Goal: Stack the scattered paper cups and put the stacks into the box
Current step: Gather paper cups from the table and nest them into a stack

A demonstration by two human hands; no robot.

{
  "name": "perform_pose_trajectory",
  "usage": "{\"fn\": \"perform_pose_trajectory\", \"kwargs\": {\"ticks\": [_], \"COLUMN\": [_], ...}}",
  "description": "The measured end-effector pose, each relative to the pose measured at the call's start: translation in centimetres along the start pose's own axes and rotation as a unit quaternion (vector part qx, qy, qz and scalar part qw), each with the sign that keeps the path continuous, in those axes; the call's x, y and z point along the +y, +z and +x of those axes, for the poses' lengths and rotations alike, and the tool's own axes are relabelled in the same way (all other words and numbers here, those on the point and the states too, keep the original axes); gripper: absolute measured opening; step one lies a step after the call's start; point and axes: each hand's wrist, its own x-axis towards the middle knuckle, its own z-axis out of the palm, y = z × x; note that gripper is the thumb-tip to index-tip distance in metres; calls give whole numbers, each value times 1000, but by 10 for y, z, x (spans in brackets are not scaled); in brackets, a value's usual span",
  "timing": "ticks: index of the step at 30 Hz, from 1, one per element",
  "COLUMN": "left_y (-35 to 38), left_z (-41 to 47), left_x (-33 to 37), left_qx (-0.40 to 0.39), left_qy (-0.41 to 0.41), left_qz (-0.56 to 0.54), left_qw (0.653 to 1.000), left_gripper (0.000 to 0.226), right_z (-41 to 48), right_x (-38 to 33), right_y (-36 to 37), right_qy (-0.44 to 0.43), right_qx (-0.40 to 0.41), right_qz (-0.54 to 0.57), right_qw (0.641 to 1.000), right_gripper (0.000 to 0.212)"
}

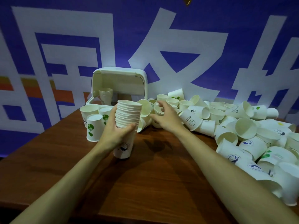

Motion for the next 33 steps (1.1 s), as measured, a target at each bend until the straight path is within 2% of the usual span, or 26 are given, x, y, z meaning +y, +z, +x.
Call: {"fn": "perform_pose_trajectory", "kwargs": {"ticks": [4, 7, 10, 14, 16, 18, 19, 21, 23, 25, 26, 28, 33], "left_y": [-9, -11, -12, -12, -12, -12, -12, -11, -8, -5, -3, 0, 8], "left_z": [10, 16, 19, 18, 17, 15, 14, 11, 7, 2, 0, -4, -9], "left_x": [-16, -23, -25, -24, -21, -17, -15, -9, -1, 4, 7, 12, 21], "left_qx": [17, 12, -1, 2, -6, -14, -19, -29, -41, -47, -47, -43, -71], "left_qy": [-8, -20, -24, -26, -30, -31, -33, -35, -32, -23, -16, -6, 24], "left_qz": [7, -3, -9, -16, -11, -3, 0, 0, 3, 18, 26, 40, 52], "left_qw": [1000, 1000, 1000, 1000, 999, 999, 999, 999, 999, 998, 998, 998, 996], "left_gripper": [71, 71, 74, 81, 79, 80, 81, 78, 73, 76, 78, 83, 89], "right_z": [33, 53, 67, 69, 62, 55, 51, 45, 38, 32, 29, 22, 0], "right_x": [11, 20, 20, 20, 18, 8, 2, -11, -24, -33, -36, -42, -49], "right_y": [30, 48, 54, 49, 41, 30, 22, 3, -20, -38, -44, -50, -45], "right_qy": [-58, -67, -81, -137, -131, -94, -75, -33, 16, 35, 30, -2, -78], "right_qx": [-41, -61, -47, -30, -4, 81, 134, 200, 193, 165, 154, 122, -48], "right_qz": [-135, -192, -205, -283, -234, -100, -22, 151, 333, 437, 434, 370, 145], "right_qw": [988, 977, 974, 949, 963, 987, 988, 968, 923, 884, 887, 921, 985], "right_gripper": [102, 119, 109, 92, 86, 79, 76, 64, 45, 33, 33, 42, 49]}}
